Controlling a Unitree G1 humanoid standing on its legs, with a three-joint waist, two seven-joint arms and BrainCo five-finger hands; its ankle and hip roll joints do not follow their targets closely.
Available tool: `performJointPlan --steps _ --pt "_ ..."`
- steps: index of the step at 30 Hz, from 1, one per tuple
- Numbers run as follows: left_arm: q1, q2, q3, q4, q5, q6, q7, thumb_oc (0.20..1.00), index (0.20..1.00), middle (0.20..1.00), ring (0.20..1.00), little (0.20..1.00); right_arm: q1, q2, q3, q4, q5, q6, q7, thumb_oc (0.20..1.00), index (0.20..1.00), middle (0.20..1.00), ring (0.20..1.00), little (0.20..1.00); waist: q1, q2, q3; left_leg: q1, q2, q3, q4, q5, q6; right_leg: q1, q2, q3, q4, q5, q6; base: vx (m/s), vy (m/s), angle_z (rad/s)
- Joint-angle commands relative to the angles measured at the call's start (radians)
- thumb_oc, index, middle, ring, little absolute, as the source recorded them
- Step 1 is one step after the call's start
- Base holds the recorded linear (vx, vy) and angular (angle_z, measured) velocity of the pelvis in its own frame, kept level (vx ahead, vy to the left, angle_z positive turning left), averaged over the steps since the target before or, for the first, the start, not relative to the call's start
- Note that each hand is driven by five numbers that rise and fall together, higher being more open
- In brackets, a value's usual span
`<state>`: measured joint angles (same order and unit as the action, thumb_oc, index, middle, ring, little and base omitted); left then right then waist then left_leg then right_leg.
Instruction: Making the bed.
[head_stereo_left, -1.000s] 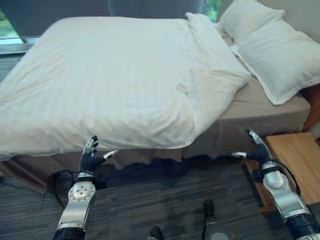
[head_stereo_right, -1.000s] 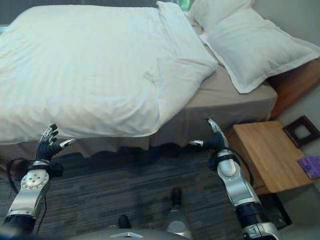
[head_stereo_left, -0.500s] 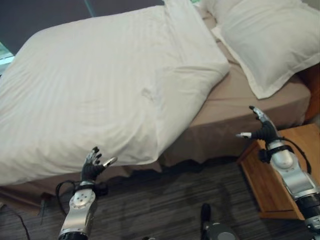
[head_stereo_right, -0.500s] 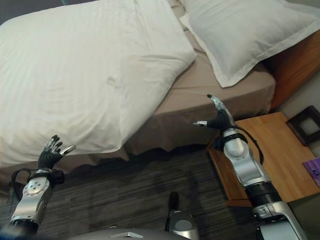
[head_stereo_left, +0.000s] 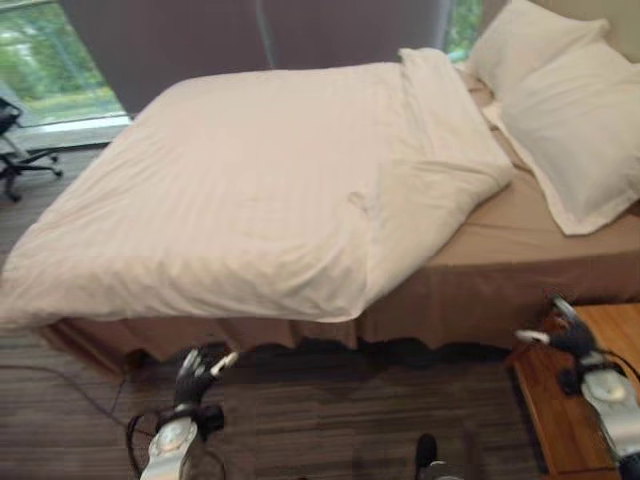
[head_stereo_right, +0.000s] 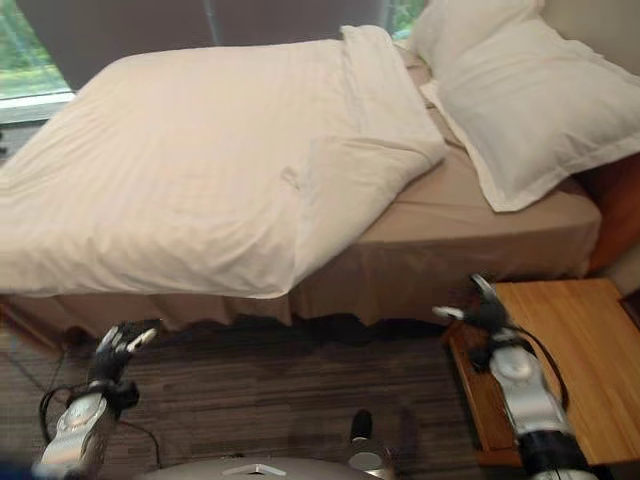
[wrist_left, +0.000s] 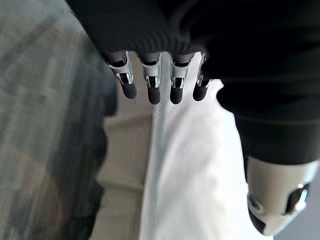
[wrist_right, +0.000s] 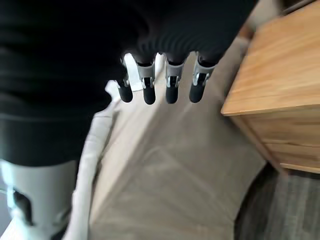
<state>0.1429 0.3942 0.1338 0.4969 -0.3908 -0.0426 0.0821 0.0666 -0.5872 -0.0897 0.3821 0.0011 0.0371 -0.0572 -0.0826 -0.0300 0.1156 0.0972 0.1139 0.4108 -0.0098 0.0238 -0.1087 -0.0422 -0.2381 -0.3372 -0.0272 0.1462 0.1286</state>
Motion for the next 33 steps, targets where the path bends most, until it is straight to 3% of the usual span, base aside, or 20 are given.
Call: performJointPlan --steps 1,3,4,5,7,8,10,13,15,16,18,19,20,23,24,25,26,27,30,33 --pt "-0.046 0.110 0.049 -0.152 -0.031 -0.091 0.006 1.000 1.000 1.000 1.000 1.000 -0.101 0.017 0.032 -0.053 -0.007 -0.071 -0.021 1.000 1.000 1.000 1.000 1.000 -0.024 -0.008 0.064 0.098 -0.003 -0.021 -0.040 -0.132 0.073 -0.006 -0.027 0.104 0.379 -0.087 0.074 0.03 0.116 0.19" --pt "-0.043 0.111 0.053 -0.194 -0.035 -0.101 0.003 1.000 1.000 1.000 1.000 1.000 -0.108 0.018 0.031 -0.064 -0.014 -0.076 -0.027 1.000 1.000 1.000 1.000 1.000 -0.021 -0.003 0.067 0.121 -0.007 -0.018 -0.068 -0.129 0.073 -0.034 -0.046 0.084 0.412 -0.074 0.081 0.07 0.041 0.13" --pt "-0.040 0.117 0.057 -0.249 -0.034 -0.121 -0.004 1.000 1.000 1.000 1.000 1.000 -0.117 0.020 0.026 -0.078 -0.019 -0.085 -0.033 1.000 1.000 1.000 1.000 1.000 -0.018 -0.001 0.062 0.133 0.002 -0.008 -0.076 -0.129 0.064 -0.067 -0.065 0.036 0.353 -0.079 0.070 0.18 -0.080 -0.15" --pt "-0.040 0.125 0.059 -0.279 -0.019 -0.128 -0.005 1.000 1.000 1.000 1.000 1.000 -0.120 0.017 0.024 -0.085 -0.017 -0.091 -0.036 1.000 1.000 1.000 1.000 1.000 -0.022 0.005 0.058 0.138 0.018 -0.017 -0.075 -0.135 0.053 -0.065 -0.053 0.016 0.295 -0.093 0.064 0.28 -0.140 -0.19" --pt "-0.049 0.134 0.064 -0.302 -0.011 -0.138 -0.006 1.000 1.000 1.000 1.000 1.000 -0.119 0.016 0.017 -0.100 -0.012 -0.102 -0.040 1.000 1.000 1.000 1.000 1.000 -0.029 0.004 0.055 0.145 0.028 -0.023 -0.077 -0.136 0.041 -0.075 -0.035 0.010 0.199 -0.099 0.055 0.25 -0.170 -0.08" --pt "-0.096 0.153 0.078 -0.318 -0.010 -0.146 0.003 1.000 1.000 1.000 1.000 1.000 -0.117 0.018 0.002 -0.124 -0.009 -0.115 -0.047 1.000 1.000 1.000 1.000 1.000 -0.040 -0.005 0.051 0.167 0.050 -0.029 -0.077 -0.140 0.016 -0.103 -0.018 0.015 0.041 -0.076 0.063 0.31 -0.250 -0.04" --pt "-0.162 0.180 0.067 -0.312 0.001 -0.161 0.020 1.000 1.000 1.000 1.000 1.000 -0.120 0.019 -0.003 -0.149 -0.025 -0.121 -0.057 1.000 1.000 1.000 1.000 1.000 -0.051 -0.011 0.055 0.193 0.078 -0.031 -0.077 -0.148 -0.006 -0.134 -0.009 0.035 -0.047 -0.052 0.077 0.29 -0.242 0.00" --pt "-0.210 0.193 0.057 -0.297 -0.008 -0.181 0.026 1.000 1.000 1.000 1.000 1.000 -0.122 0.006 0.001 -0.188 -0.051 -0.133 -0.061 1.000 1.000 1.000 1.000 1.000 -0.073 -0.034 0.035 0.244 0.088 -0.038 -0.077 -0.171 -0.029 -0.137 0.002 0.090 -0.051 -0.044 0.071 0.40 -0.257 0.35" --pt "-0.207 0.193 0.058 -0.296 -0.009 -0.182 0.025 1.000 1.000 1.000 1.000 1.000 -0.119 0.007 0.002 -0.191 -0.052 -0.132 -0.060 1.000 1.000 1.000 1.000 1.000 -0.073 -0.031 0.039 0.254 0.090 -0.037 -0.077 -0.177 -0.030 -0.129 0.005 0.092 -0.050 -0.049 0.075 0.26 -0.216 0.23" --pt "-0.177 0.170 0.070 -0.301 -0.033 -0.188 0.022 1.000 1.000 1.000 1.000 1.000 -0.124 0.003 0.019 -0.232 -0.058 -0.141 -0.055 1.000 1.000 1.000 1.000 1.000 -0.075 -0.028 0.032 0.236 0.159 -0.054 0.040 -0.031 -0.069 -0.093 0.046 0.101 -0.031 -0.033 0.024 0.51 -0.449 0.08" --pt "-0.161 0.142 0.072 -0.299 -0.069 -0.179 0.021 1.000 1.000 1.000 1.000 1.000 -0.138 -0.002 0.037 -0.252 -0.058 -0.140 -0.059 1.000 1.000 1.000 1.000 1.000 -0.056 -0.030 0.045 0.142 0.229 -0.114 0.282 0.052 -0.061 -0.014 0.094 0.096 -0.048 -0.073 -0.026 0.52 -0.532 0.22" --pt "-0.158 0.132 0.074 -0.296 -0.082 -0.176 0.028 1.000 1.000 1.000 1.000 1.000 -0.145 -0.006 0.040 -0.258 -0.061 -0.138 -0.064 1.000 1.000 1.000 1.000 1.000 -0.051 -0.045 0.053 0.099 0.257 -0.102 0.374 0.084 -0.053 0.021 0.100 0.075 -0.052 -0.094 -0.050 0.36 -0.472 0.03" --pt "-0.155 0.127 0.071 -0.292 -0.089 -0.172 0.032 1.000 1.000 1.000 1.000 1.000 -0.149 -0.007 0.039 -0.269 -0.058 -0.135 -0.070 1.000 1.000 1.000 1.000 1.000 -0.043 -0.069 0.065 0.054 0.268 -0.064 0.440 0.079 -0.036 0.055 0.097 0.065 -0.056 -0.110 -0.071 0.38 -0.397 -0.02" --pt "-0.141 0.109 0.076 -0.285 -0.097 -0.168 0.039 1.000 1.000 1.000 1.000 1.000 -0.178 -0.030 0.045 -0.293 -0.068 -0.122 -0.075 1.000 1.000 1.000 1.000 1.000 -0.014 -0.100 0.088 -0.081 0.199 0.022 0.466 -0.051 -0.013 0.109 0.080 0.073 -0.060 -0.141 -0.061 0.27 -0.119 0.13" --pt "-0.141 0.109 0.076 -0.285 -0.097 -0.168 0.039 1.000 1.000 1.000 1.000 1.000 -0.179 -0.030 0.045 -0.293 -0.068 -0.122 -0.075 1.000 1.000 1.000 1.000 1.000 -0.014 -0.101 0.088 -0.081 0.199 0.022 0.466 -0.052 -0.013 0.109 0.079 0.074 -0.060 -0.141 -0.061 0.18 0.040 0.07" --pt "-0.134 0.107 0.079 -0.284 -0.089 -0.170 0.042 1.000 1.000 1.000 1.000 1.000 -0.186 -0.037 0.046 -0.296 -0.069 -0.125 -0.076 1.000 1.000 1.000 1.000 1.000 -0.009 -0.102 0.090 -0.110 0.168 0.055 0.404 -0.078 -0.005 0.118 0.072 0.072 -0.060 -0.146 -0.051 0.23 0.150 -0.21" --pt "-0.121 0.110 0.091 -0.285 -0.074 -0.167 0.040 1.000 1.000 1.000 1.000 1.000 -0.195 -0.055 0.051 -0.300 -0.082 -0.125 -0.070 1.000 1.000 1.000 1.000 1.000 -0.002 -0.088 0.083 -0.119 0.132 0.127 0.234 -0.048 -0.006 0.139 0.069 0.065 -0.060 -0.158 -0.031 0.30 0.215 -0.12" --pt "-0.116 0.114 0.097 -0.286 -0.070 -0.170 0.041 1.000 1.000 1.000 1.000 1.000 -0.210 -0.070 0.064 -0.298 -0.102 -0.126 -0.072 1.000 1.000 1.000 1.000 1.000 0.003 -0.079 0.082 -0.119 0.122 0.151 0.170 -0.015 -0.013 0.149 0.070 0.062 -0.060 -0.165 -0.024 0.28 0.259 0.02" --pt "-0.095 0.121 0.121 -0.289 -0.056 -0.177 0.047 1.000 1.000 1.000 1.000 1.000 -0.229 -0.108 0.082 -0.321 -0.158 -0.126 -0.060 1.000 1.000 1.000 1.000 1.000 0.026 -0.054 0.069 -0.092 0.096 0.113 0.033 0.027 -0.016 0.183 0.069 0.044 -0.060 -0.178 -0.002 0.22 0.183 -0.13" --pt "-0.091 0.125 0.115 -0.268 -0.051 -0.165 0.049 1.000 1.000 1.000 1.000 1.000 -0.211 -0.066 0.098 -0.325 -0.192 -0.119 -0.057 1.000 1.000 1.000 1.000 1.000 0.022 -0.062 0.048 -0.033 0.064 0.106 -0.041 0.032 0.007 0.206 0.062 0.028 -0.051 -0.158 0.010 0.23 0.153 -0.29"
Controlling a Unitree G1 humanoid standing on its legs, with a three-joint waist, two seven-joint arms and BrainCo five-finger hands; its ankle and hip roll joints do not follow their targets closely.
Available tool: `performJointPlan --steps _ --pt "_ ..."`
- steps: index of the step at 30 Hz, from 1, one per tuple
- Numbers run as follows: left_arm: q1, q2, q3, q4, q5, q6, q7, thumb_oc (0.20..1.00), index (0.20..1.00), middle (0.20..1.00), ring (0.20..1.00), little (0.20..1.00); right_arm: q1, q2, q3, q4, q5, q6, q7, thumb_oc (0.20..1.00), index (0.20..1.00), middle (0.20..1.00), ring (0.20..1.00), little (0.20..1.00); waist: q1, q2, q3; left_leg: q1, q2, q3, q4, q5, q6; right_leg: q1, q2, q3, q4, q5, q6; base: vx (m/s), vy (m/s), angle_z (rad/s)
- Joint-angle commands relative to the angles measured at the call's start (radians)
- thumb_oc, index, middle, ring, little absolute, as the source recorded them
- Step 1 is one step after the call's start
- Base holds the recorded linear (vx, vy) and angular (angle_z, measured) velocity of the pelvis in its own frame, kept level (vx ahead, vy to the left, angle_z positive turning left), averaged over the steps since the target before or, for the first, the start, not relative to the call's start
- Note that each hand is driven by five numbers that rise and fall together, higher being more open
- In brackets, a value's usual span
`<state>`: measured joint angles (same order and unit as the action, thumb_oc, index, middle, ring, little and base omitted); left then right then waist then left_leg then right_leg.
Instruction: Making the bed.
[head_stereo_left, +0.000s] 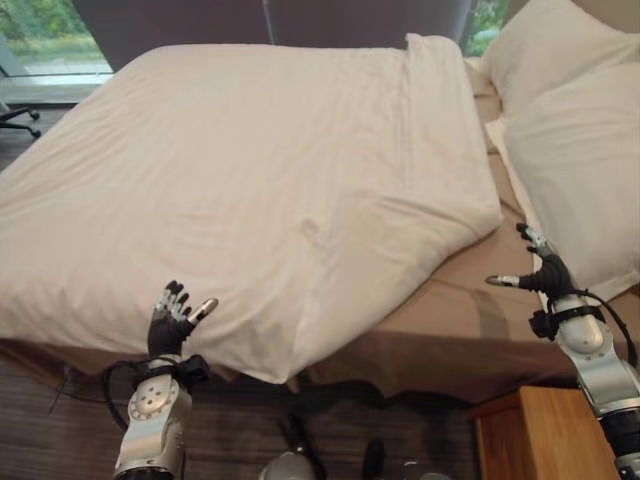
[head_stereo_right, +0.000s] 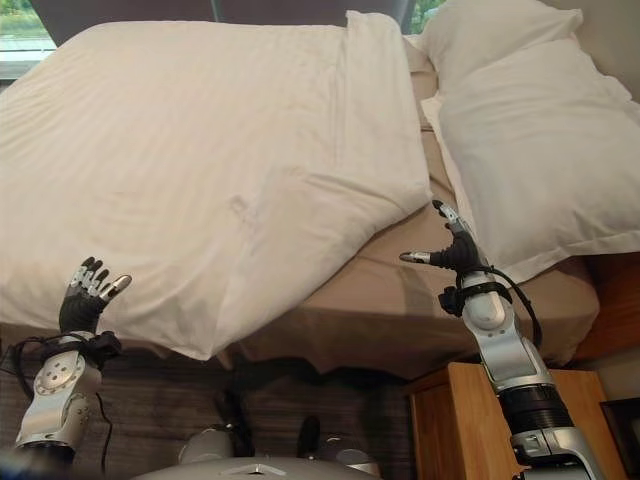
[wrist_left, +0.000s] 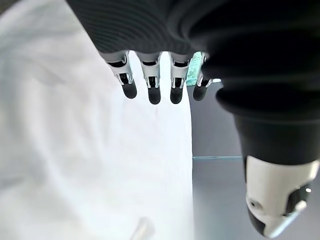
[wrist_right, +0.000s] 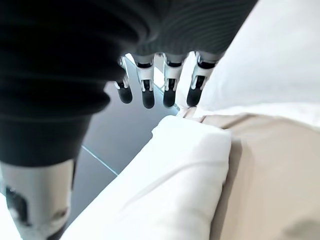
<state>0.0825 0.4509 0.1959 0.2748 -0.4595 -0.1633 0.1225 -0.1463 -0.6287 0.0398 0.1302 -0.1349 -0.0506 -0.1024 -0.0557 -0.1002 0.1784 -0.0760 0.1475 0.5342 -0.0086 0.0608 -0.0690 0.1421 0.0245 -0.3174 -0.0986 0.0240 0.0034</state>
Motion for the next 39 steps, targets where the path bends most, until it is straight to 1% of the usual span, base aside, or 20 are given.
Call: performJointPlan --steps 1,2,4,5,6,7,8,9,10,15,16,17,21,28,31,32,36,37,38,39 --pt "-0.029 0.062 0.014 -0.089 0.077 -0.028 0.014 1.000 1.000 1.000 1.000 1.000 0.007 0.005 -0.013 -0.086 -0.086 -0.023 -0.010 1.000 1.000 1.000 1.000 1.000 -0.009 0.006 -0.014 0.159 0.020 -0.017 -0.063 -0.012 -0.020 0.016 -0.206 0.013 0.054 -0.034 0.139 0.17 0.139 -0.13" --pt "-0.025 0.061 0.014 -0.097 0.083 -0.022 0.018 1.000 1.000 1.000 1.000 1.000 0.010 0.008 -0.014 -0.088 -0.089 -0.021 -0.010 1.000 1.000 1.000 1.000 1.000 -0.007 0.004 -0.014 0.162 0.017 -0.015 -0.065 -0.013 -0.018 0.014 -0.210 0.015 0.061 -0.038 0.142 0.07 0.163 -0.14" --pt "-0.034 0.021 0.024 -0.136 0.085 -0.024 0.039 1.000 1.000 1.000 1.000 1.000 -0.023 0.054 0.035 -0.075 -0.165 -0.019 -0.036 1.000 1.000 1.000 1.000 1.000 -0.005 0.009 0.016 0.189 0.010 -0.029 -0.074 -0.036 0.009 -0.076 -0.229 0.064 0.260 -0.037 0.165 0.05 0.157 0.04" --pt "-0.034 0.021 0.024 -0.137 0.085 -0.023 0.039 1.000 1.000 1.000 1.000 1.000 -0.024 0.054 0.035 -0.074 -0.165 -0.020 -0.037 1.000 1.000 1.000 1.000 1.000 -0.005 0.008 0.015 0.188 0.009 -0.028 -0.074 -0.037 0.009 -0.079 -0.230 0.066 0.263 -0.038 0.166 0.06 0.068 0.19" --pt "-0.043 0.011 0.021 -0.144 0.073 -0.036 0.057 1.000 1.000 1.000 1.000 1.000 -0.040 0.083 0.054 -0.064 -0.167 -0.015 -0.043 1.000 1.000 1.000 1.000 1.000 -0.006 0.008 0.022 0.193 0.007 -0.054 -0.079 -0.055 0.017 -0.117 -0.225 0.114 0.249 -0.048 0.163 0.05 0.019 0.12" --pt "-0.043 0.012 0.021 -0.144 0.073 -0.036 0.057 1.000 1.000 1.000 1.000 1.000 -0.040 0.084 0.055 -0.064 -0.168 -0.014 -0.043 1.000 1.000 1.000 1.000 1.000 -0.007 0.008 0.021 0.193 0.008 -0.054 -0.079 -0.056 0.016 -0.116 -0.224 0.114 0.247 -0.048 0.163 0.05 0.002 0.35" --pt "-0.068 0.021 0.009 -0.131 0.065 -0.038 0.071 1.000 1.000 1.000 1.000 1.000 -0.055 0.089 0.081 -0.048 -0.164 -0.015 -0.046 1.000 1.000 1.000 1.000 1.000 -0.012 0.011 0.023 0.179 0.004 -0.070 -0.079 -0.040 0.022 -0.135 -0.204 0.154 0.172 -0.040 0.138 0.04 -0.038 0.48" --pt "-0.069 0.024 0.004 -0.134 0.070 -0.037 0.065 1.000 1.000 1.000 1.000 1.000 -0.066 0.104 0.090 -0.047 -0.162 -0.012 -0.039 1.000 1.000 1.000 1.000 1.000 -0.011 0.009 0.021 0.187 0.006 -0.074 -0.079 -0.041 0.019 -0.138 -0.212 0.167 0.161 -0.017 0.150 0.06 -0.029 0.65" --pt "-0.073 0.024 0.010 -0.139 0.069 -0.041 0.063 1.000 1.000 1.000 1.000 1.000 -0.069 0.105 0.101 -0.058 -0.166 -0.016 -0.045 1.000 1.000 1.000 1.000 1.000 -0.006 0.005 0.016 0.189 0.000 -0.078 -0.079 -0.045 0.021 -0.125 -0.216 0.161 0.131 -0.018 0.148 0.07 -0.013 0.80" --pt "-0.073 0.025 0.011 -0.139 0.069 -0.041 0.063 1.000 1.000 1.000 1.000 1.000 -0.069 0.105 0.102 -0.058 -0.167 -0.016 -0.045 1.000 1.000 1.000 1.000 1.000 -0.008 0.004 0.018 0.190 0.000 -0.080 -0.079 -0.045 0.021 -0.121 -0.217 0.158 0.127 -0.016 0.148 0.04 -0.005 0.35" --pt "-0.077 -0.001 -0.006 -0.139 0.067 -0.054 0.074 1.000 1.000 1.000 1.000 1.000 -0.142 0.102 0.170 -0.018 -0.226 -0.010 -0.061 1.000 1.000 1.000 1.000 1.000 0.028 -0.005 -0.007 0.199 -0.008 -0.099 -0.079 -0.051 0.021 -0.065 -0.221 0.125 0.064 -0.002 0.147 0.23 -0.044 0.26" --pt "-0.088 -0.001 -0.012 -0.132 0.067 -0.057 0.082 1.000 1.000 1.000 1.000 1.000 -0.189 0.107 0.207 0.022 -0.231 -0.011 -0.068 1.000 1.000 1.000 1.000 1.000 0.033 -0.008 -0.005 0.200 -0.008 -0.118 -0.079 -0.048 0.016 -0.034 -0.222 0.096 0.041 0.000 0.146 0.23 -0.044 0.30" --pt "-0.115 0.015 -0.028 -0.083 0.079 -0.053 0.108 1.000 1.000 1.000 1.000 1.000 -0.279 0.111 0.274 0.117 -0.259 0.011 -0.086 1.000 1.000 1.000 1.000 1.000 0.061 -0.014 -0.008 0.185 -0.006 -0.136 -0.079 -0.043 0.008 -0.018 -0.223 0.059 0.015 0.002 0.147 0.08 -0.035 0.40" --pt "-0.236 0.069 -0.083 0.053 0.072 -0.062 0.140 1.000 1.000 1.000 1.000 1.000 -0.500 0.126 0.410 0.317 -0.316 0.038 -0.127 1.000 1.000 1.000 1.000 1.000 0.091 -0.021 0.003 0.134 0.001 -0.154 -0.079 -0.021 -0.006 -0.044 -0.226 0.032 0.011 0.004 0.148 0.02 -0.023 0.23" --pt "-0.383 0.110 -0.147 0.150 0.055 -0.070 0.173 1.000 1.000 1.000 1.000 1.000 -0.636 0.132 0.486 0.437 -0.348 0.068 -0.159 1.000 1.000 1.000 1.000 1.000 0.111 -0.027 0.024 0.064 0.008 -0.173 -0.079 -0.001 -0.016 -0.096 -0.221 0.024 0.011 0.008 0.152 -0.06 -0.020 0.28" --pt "-0.387 0.110 -0.148 0.153 0.055 -0.071 0.173 1.000 1.000 1.000 1.000 1.000 -0.640 0.132 0.486 0.440 -0.347 0.066 -0.160 1.000 1.000 1.000 1.000 1.000 0.110 -0.027 0.024 0.062 0.009 -0.174 -0.079 0.000 -0.016 -0.098 -0.221 0.024 0.011 0.009 0.151 -0.10 -0.043 0.27" --pt "-0.563 0.145 -0.225 0.279 0.020 -0.085 0.192 1.000 1.000 1.000 1.000 1.000 -0.788 0.124 0.537 0.586 -0.321 0.085 -0.195 1.000 1.000 1.000 1.000 1.000 0.128 -0.035 0.054 -0.016 0.016 -0.191 -0.079 0.027 -0.029 -0.156 -0.214 0.008 0.011 0.017 0.152 -0.09 -0.037 0.17" --pt "-0.671 0.178 -0.277 0.362 0.001 -0.087 0.200 1.000 1.000 1.000 1.000 1.000 -0.873 0.107 0.577 0.660 -0.307 0.094 -0.210 1.000 1.000 1.000 1.000 1.000 0.129 -0.037 0.069 -0.050 0.021 -0.197 -0.079 0.041 -0.037 -0.185 -0.213 0.004 0.011 0.026 0.153 -0.07 -0.024 0.11" --pt "-0.678 0.179 -0.279 0.368 0.000 -0.089 0.199 1.000 1.000 1.000 1.000 1.000 -0.878 0.106 0.577 0.664 -0.306 0.092 -0.211 1.000 1.000 1.000 1.000 1.000 0.130 -0.037 0.070 -0.052 0.022 -0.197 -0.079 0.042 -0.037 -0.187 -0.213 0.003 0.011 0.027 0.153 -0.12 -0.045 0.14" --pt "-0.777 0.198 -0.327 0.456 -0.021 -0.086 0.198 1.000 1.000 1.000 1.000 1.000 -0.942 0.105 0.606 0.737 -0.290 0.104 -0.229 1.000 1.000 1.000 1.000 1.000 0.126 -0.037 0.080 -0.078 0.026 -0.198 -0.079 0.050 -0.043 -0.213 -0.210 0.004 0.011 0.036 0.157 -0.07 -0.022 0.11"
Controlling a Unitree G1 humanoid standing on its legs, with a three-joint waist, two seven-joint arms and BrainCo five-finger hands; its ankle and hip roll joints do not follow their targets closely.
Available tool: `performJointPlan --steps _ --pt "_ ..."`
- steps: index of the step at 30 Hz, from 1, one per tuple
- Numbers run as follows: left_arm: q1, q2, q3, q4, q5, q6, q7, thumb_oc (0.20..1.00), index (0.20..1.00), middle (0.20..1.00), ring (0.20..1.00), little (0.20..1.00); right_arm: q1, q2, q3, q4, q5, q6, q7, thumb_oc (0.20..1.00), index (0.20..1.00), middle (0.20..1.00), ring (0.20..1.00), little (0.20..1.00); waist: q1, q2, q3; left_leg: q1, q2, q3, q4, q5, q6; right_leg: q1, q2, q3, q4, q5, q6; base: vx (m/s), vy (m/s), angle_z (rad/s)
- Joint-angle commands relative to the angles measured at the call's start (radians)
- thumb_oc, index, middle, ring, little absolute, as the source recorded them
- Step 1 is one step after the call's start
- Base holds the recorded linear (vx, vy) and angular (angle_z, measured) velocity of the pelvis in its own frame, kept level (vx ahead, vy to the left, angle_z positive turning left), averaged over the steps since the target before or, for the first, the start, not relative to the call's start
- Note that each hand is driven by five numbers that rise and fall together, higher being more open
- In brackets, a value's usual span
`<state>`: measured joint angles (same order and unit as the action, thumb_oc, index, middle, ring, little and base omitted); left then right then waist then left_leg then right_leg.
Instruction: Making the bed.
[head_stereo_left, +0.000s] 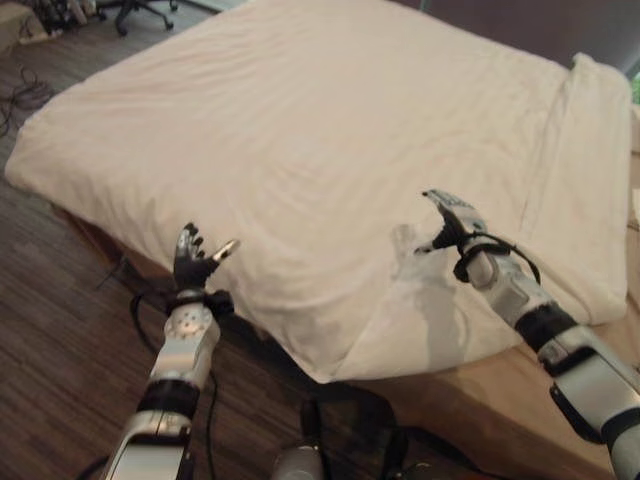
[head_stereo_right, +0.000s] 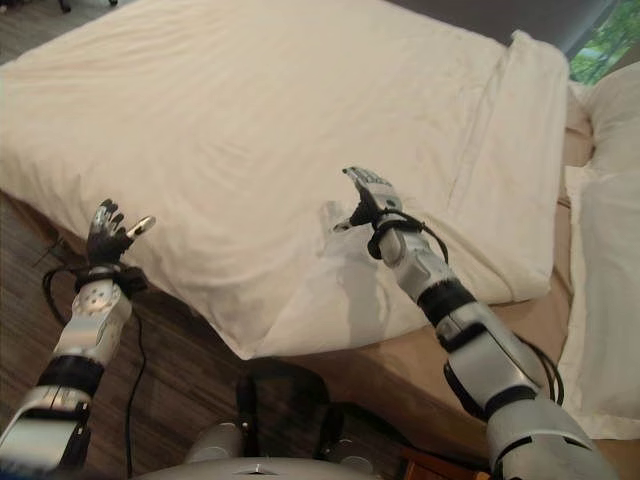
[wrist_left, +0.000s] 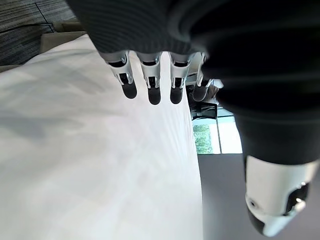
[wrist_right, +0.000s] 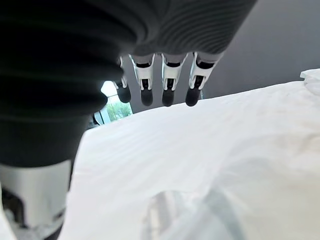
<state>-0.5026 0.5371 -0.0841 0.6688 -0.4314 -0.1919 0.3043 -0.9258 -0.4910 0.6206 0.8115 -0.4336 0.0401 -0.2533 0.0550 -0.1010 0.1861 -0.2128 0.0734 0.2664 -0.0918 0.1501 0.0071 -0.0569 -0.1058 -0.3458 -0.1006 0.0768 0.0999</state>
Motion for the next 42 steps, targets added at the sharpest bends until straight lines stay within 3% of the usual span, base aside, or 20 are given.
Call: performJointPlan --steps 1,5,10,18,19,20,21,26,30,31,32,34,37,38,42 --pt "-0.235 0.121 -0.066 0.102 -0.058 -0.058 0.015 1.000 1.000 1.000 1.000 1.000 -0.185 -0.033 0.029 0.082 0.016 0.016 -0.087 1.000 1.000 1.000 1.000 1.000 0.014 -0.036 0.073 0.051 0.102 0.069 0.005 -0.037 -0.121 -0.023 -0.079 0.035 0.013 -0.015 0.062 -0.08 -0.025 0.10" --pt "-0.376 0.121 -0.144 0.214 -0.078 -0.054 0.008 1.000 1.000 1.000 1.000 1.000 -0.268 -0.030 0.063 0.168 0.035 0.030 -0.121 1.000 1.000 1.000 1.000 1.000 -0.002 -0.029 0.080 0.030 0.104 0.072 0.005 -0.029 -0.127 -0.053 -0.080 0.048 0.013 -0.007 0.064 -0.04 -0.005 0.01" --pt "-0.424 0.089 -0.184 0.241 -0.070 -0.055 0.008 1.000 1.000 1.000 1.000 1.000 -0.295 -0.019 0.083 0.228 0.055 0.031 -0.123 1.000 1.000 1.000 1.000 1.000 -0.010 -0.018 0.095 0.011 0.105 0.071 0.005 -0.022 -0.130 -0.077 -0.081 0.056 0.013 0.003 0.065 -0.03 -0.026 -0.01" --pt "-0.521 0.036 -0.236 0.349 -0.091 -0.055 0.001 1.000 1.000 1.000 1.000 1.000 -0.295 0.008 0.113 0.433 0.113 0.032 -0.095 1.000 1.000 1.000 1.000 1.000 -0.035 0.026 0.150 -0.033 0.111 0.074 0.005 -0.016 -0.151 -0.141 -0.079 0.091 0.013 0.005 0.077 -0.05 -0.046 -0.07" --pt "-0.518 0.032 -0.237 0.344 -0.090 -0.056 0.000 1.000 1.000 1.000 1.000 1.000 -0.283 0.007 0.109 0.452 0.118 0.034 -0.089 0.840 0.840 0.840 0.840 0.840 -0.037 0.032 0.152 -0.035 0.111 0.076 0.005 -0.015 -0.152 -0.145 -0.078 0.094 0.013 0.005 0.078 -0.03 -0.015 -0.04" --pt "-0.507 0.026 -0.235 0.337 -0.086 -0.056 -0.001 1.000 1.000 1.000 1.000 1.000 -0.268 0.007 0.106 0.465 0.120 0.038 -0.085 0.310 0.310 0.310 0.310 0.310 -0.038 0.036 0.153 -0.035 0.111 0.078 0.005 -0.013 -0.152 -0.147 -0.079 0.095 0.013 0.004 0.078 -0.05 -0.025 -0.04" --pt "-0.493 0.027 -0.229 0.323 -0.084 -0.058 -0.002 1.000 1.000 1.000 1.000 1.000 -0.254 0.002 0.101 0.472 0.122 0.040 -0.079 0.200 0.200 0.200 0.200 0.200 -0.039 0.040 0.153 -0.033 0.111 0.080 0.005 -0.014 -0.152 -0.146 -0.079 0.098 0.013 0.002 0.079 -0.03 -0.022 -0.05" --pt "-0.357 0.036 -0.167 0.180 -0.079 -0.068 -0.017 1.000 1.000 1.000 1.000 1.000 -0.154 -0.040 0.042 0.408 0.145 0.035 -0.067 0.200 0.200 0.200 0.200 0.200 -0.049 0.049 0.141 -0.008 0.106 0.105 0.005 -0.006 -0.138 -0.136 -0.080 0.104 0.013 0.014 0.071 -0.05 0.008 -0.02" --pt "-0.033 0.004 -0.020 -0.093 -0.022 -0.054 -0.032 1.000 1.000 1.000 1.000 1.000 0.177 -0.133 -0.176 -0.052 0.130 0.015 -0.077 0.200 0.200 0.200 0.200 0.200 -0.092 0.036 0.080 0.088 0.099 0.130 0.005 -0.048 -0.125 -0.069 -0.079 0.124 0.013 -0.001 0.067 0.08 0.039 -0.09" --pt "-0.033 0.004 -0.020 -0.093 -0.022 -0.054 -0.031 1.000 1.000 1.000 1.000 1.000 0.179 -0.133 -0.177 -0.053 0.130 0.015 -0.076 0.200 0.200 0.200 0.200 0.200 -0.091 0.036 0.079 0.088 0.099 0.130 0.005 -0.049 -0.125 -0.069 -0.079 0.124 0.013 -0.001 0.067 0.11 0.032 -0.33" --pt "0.095 -0.020 0.043 -0.195 -0.003 -0.043 -0.048 1.000 1.000 1.000 1.000 1.000 0.332 -0.176 -0.284 -0.225 0.086 0.007 -0.058 0.200 0.200 0.200 0.200 0.200 -0.110 0.029 0.051 0.129 0.093 0.142 0.005 -0.071 -0.115 -0.036 -0.078 0.131 0.013 -0.009 0.065 0.10 0.034 -0.28" --pt "0.211 -0.041 0.100 -0.269 0.019 -0.033 -0.073 1.000 1.000 1.000 1.000 1.000 0.516 -0.209 -0.405 -0.341 0.068 -0.015 -0.036 0.200 0.200 0.200 0.200 0.200 -0.141 0.026 0.014 0.177 0.091 0.158 0.005 -0.089 -0.107 0.001 -0.081 0.136 0.013 -0.013 0.063 0.11 0.042 -0.17" --pt "0.243 -0.044 0.113 -0.298 0.023 -0.021 -0.085 1.000 1.000 1.000 1.000 1.000 0.593 -0.221 -0.459 -0.390 0.069 -0.016 -0.013 0.200 0.200 0.200 0.200 0.200 -0.149 0.023 -0.003 0.196 0.090 0.165 0.005 -0.093 -0.106 0.015 -0.080 0.141 0.013 -0.015 0.063 0.05 0.012 -0.22" --pt "0.295 -0.052 0.143 -0.328 0.032 -0.010 -0.098 1.000 1.000 1.000 1.000 1.000 0.717 -0.216 -0.534 -0.442 0.073 -0.020 0.014 0.200 0.200 0.200 0.200 0.200 -0.171 0.019 -0.025 0.219 0.091 0.173 0.005 -0.101 -0.104 0.032 -0.079 0.147 0.013 -0.018 0.061 0.03 0.000 -0.23" --pt "0.360 -0.085 0.180 -0.359 0.047 0.003 -0.110 1.000 1.000 1.000 1.000 1.000 0.887 -0.159 -0.621 -0.439 0.075 -0.027 0.037 0.200 0.200 0.200 0.200 0.200 -0.213 0.021 -0.050 0.253 0.096 0.191 0.005 -0.110 -0.104 0.049 -0.077 0.161 0.013 -0.020 0.061 0.03 -0.020 -0.26"
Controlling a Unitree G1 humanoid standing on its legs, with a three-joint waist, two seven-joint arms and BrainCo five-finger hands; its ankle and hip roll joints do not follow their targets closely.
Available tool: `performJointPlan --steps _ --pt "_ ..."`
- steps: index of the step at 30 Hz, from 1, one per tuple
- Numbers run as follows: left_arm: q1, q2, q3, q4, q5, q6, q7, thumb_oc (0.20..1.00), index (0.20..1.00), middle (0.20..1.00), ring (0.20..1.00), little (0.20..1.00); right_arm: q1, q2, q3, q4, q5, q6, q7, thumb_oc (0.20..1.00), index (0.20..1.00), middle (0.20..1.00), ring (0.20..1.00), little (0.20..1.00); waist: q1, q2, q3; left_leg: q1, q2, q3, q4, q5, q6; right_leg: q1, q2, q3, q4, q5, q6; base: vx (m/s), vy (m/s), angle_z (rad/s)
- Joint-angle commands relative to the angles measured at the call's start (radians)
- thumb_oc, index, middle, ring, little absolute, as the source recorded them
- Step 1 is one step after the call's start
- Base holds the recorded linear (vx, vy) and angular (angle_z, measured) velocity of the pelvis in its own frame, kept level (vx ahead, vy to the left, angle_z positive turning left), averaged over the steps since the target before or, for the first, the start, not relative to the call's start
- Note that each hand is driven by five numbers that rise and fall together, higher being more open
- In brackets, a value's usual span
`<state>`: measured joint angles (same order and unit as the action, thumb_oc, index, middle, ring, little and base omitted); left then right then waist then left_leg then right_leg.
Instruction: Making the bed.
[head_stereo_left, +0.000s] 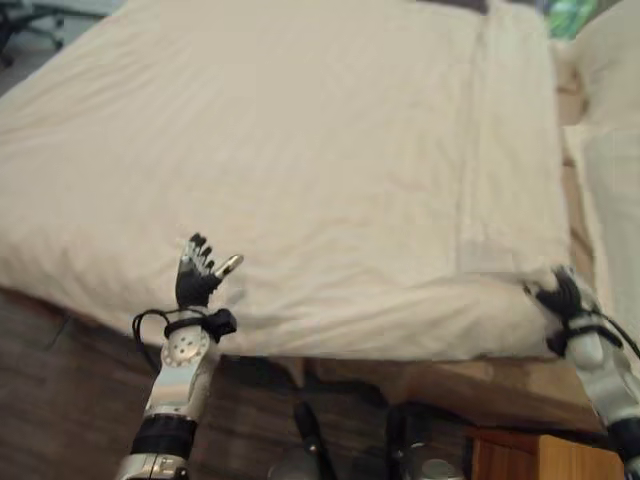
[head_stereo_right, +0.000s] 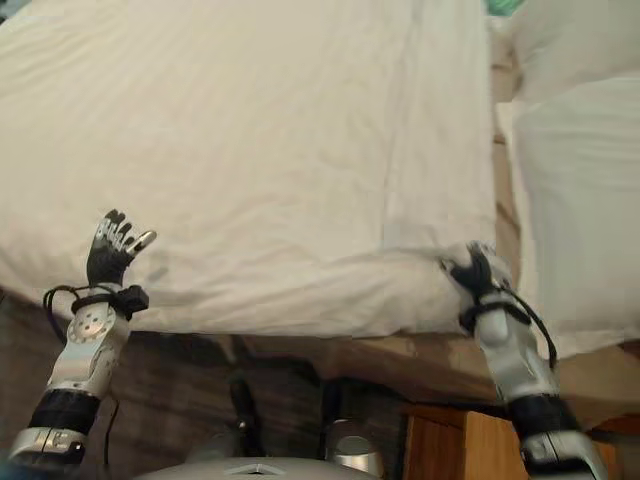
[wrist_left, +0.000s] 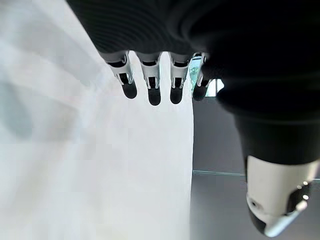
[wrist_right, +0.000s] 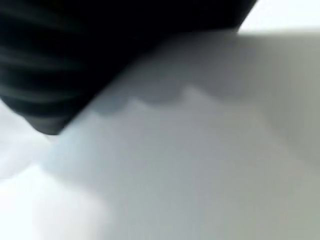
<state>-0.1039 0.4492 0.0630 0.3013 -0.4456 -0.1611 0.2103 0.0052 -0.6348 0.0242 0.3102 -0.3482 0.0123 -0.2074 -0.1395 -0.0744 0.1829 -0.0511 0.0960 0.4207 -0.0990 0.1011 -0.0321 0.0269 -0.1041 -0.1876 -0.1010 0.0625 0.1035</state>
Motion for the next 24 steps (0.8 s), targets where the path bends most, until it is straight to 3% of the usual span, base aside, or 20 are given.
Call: performJointPlan --steps 1,4,5,12,14,18,24 --pt "-0.030 -0.006 0.036 0.011 0.059 -0.026 -0.015 1.000 1.000 1.000 1.000 1.000 -0.022 -0.005 -0.027 0.079 -0.010 0.002 -0.007 0.200 0.200 0.200 0.200 0.200 -0.026 -0.005 -0.050 0.097 0.075 0.042 0.012 -0.062 -0.064 -0.032 -0.078 0.008 0.014 -0.005 0.057 0.00 -0.039 -0.27" --pt "-0.017 -0.028 0.038 0.005 0.057 -0.023 -0.021 1.000 1.000 1.000 1.000 1.000 0.016 0.014 0.000 0.135 -0.037 0.006 0.020 0.225 0.225 0.225 0.225 0.225 -0.048 0.002 -0.059 0.120 0.079 0.064 0.012 -0.065 -0.065 -0.026 -0.074 0.025 0.014 -0.009 0.054 0.00 -0.044 -0.22" --pt "-0.019 -0.032 0.040 0.008 0.053 -0.022 -0.027 1.000 1.000 1.000 1.000 1.000 0.042 0.022 0.035 0.206 -0.021 0.010 0.064 1.000 1.000 1.000 1.000 1.000 -0.059 0.001 -0.059 0.132 0.082 0.074 0.012 -0.065 -0.068 -0.021 -0.070 0.032 0.014 -0.011 0.051 -0.02 -0.086 -0.28" --pt "-0.033 -0.051 0.005 0.048 0.051 -0.026 -0.039 1.000 1.000 1.000 1.000 1.000 0.081 0.089 0.116 0.542 0.035 0.014 0.123 1.000 1.000 1.000 1.000 1.000 -0.076 0.001 -0.051 0.155 0.093 0.079 0.012 -0.058 -0.076 0.002 -0.059 0.032 0.014 -0.024 0.041 -0.01 -0.053 -0.09" --pt "-0.038 -0.060 -0.025 0.066 0.035 -0.023 -0.059 1.000 1.000 1.000 1.000 1.000 0.069 0.146 0.119 0.808 0.085 0.042 0.140 1.000 1.000 1.000 1.000 1.000 -0.070 -0.002 -0.050 0.164 0.099 0.077 0.012 -0.055 -0.078 0.011 -0.051 0.029 0.014 -0.031 0.037 0.01 -0.062 -0.03" --pt "-0.051 -0.046 -0.053 0.104 0.021 -0.008 -0.094 1.000 1.000 1.000 1.000 1.000 0.065 0.196 0.079 1.134 0.119 0.115 0.183 1.000 1.000 1.000 1.000 1.000 -0.054 0.000 -0.049 0.171 0.108 0.064 0.012 -0.050 -0.083 0.034 -0.038 0.013 0.014 -0.044 0.028 0.03 -0.051 0.00" --pt "-0.025 -0.022 0.020 0.068 -0.025 -0.028 -0.077 1.000 1.000 1.000 1.000 1.000 0.051 0.122 0.043 1.179 0.052 0.120 0.135 1.000 1.000 1.000 1.000 1.000 -0.028 -0.008 -0.051 0.181 0.121 0.052 0.012 -0.048 -0.091 0.056 -0.035 -0.007 0.014 -0.055 0.024 0.01 -0.024 0.02"
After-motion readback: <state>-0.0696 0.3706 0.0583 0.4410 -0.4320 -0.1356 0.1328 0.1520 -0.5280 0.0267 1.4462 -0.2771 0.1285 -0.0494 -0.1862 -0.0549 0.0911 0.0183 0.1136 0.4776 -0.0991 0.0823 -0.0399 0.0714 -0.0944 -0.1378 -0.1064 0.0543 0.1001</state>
